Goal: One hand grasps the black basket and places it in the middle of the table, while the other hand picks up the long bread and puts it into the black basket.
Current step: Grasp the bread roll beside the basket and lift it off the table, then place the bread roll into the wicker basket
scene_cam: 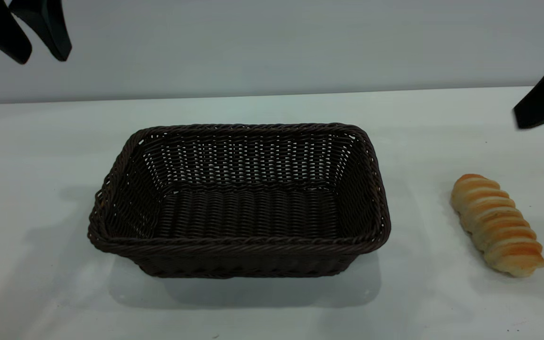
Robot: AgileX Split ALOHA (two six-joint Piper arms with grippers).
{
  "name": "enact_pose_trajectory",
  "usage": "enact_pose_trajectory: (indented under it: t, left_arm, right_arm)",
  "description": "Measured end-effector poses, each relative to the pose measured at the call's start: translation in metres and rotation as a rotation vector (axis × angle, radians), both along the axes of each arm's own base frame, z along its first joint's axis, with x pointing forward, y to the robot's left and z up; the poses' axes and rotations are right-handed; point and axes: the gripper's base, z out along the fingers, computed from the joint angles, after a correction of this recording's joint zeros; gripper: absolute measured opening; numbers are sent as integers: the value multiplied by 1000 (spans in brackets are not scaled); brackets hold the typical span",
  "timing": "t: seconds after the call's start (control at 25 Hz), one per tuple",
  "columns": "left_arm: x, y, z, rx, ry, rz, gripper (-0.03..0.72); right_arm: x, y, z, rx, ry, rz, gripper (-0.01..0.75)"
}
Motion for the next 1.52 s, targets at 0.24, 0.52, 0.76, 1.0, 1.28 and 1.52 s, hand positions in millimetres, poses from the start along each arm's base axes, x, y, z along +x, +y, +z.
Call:
enact_pose_trajectory:
  t: [0.24, 0.52, 0.76, 1.0, 1.28, 1.52]
  left_arm:
    - [-4, 1, -1, 13, 48, 1, 425]
    - [-7, 2, -2, 22, 85, 2, 424]
    - [-10, 3, -3, 28, 111, 3, 424]
    - [-11, 3, -3, 31, 122, 3, 424]
    - [-11, 3, -3, 32, 129, 3, 424]
    - [-11, 3, -3, 31, 123, 3, 424]
  right_arm:
    - [27, -5, -65, -45, 65, -4, 374]
    - [28, -12, -123, -140, 153, 13, 363]
    - [32, -14, -140, -172, 184, 16, 302]
    - [33, -17, -137, -167, 198, -48, 71]
    - [45, -2, -65, 8, -21, -59, 31]
    - [34, 84, -25, 156, -124, 206, 36]
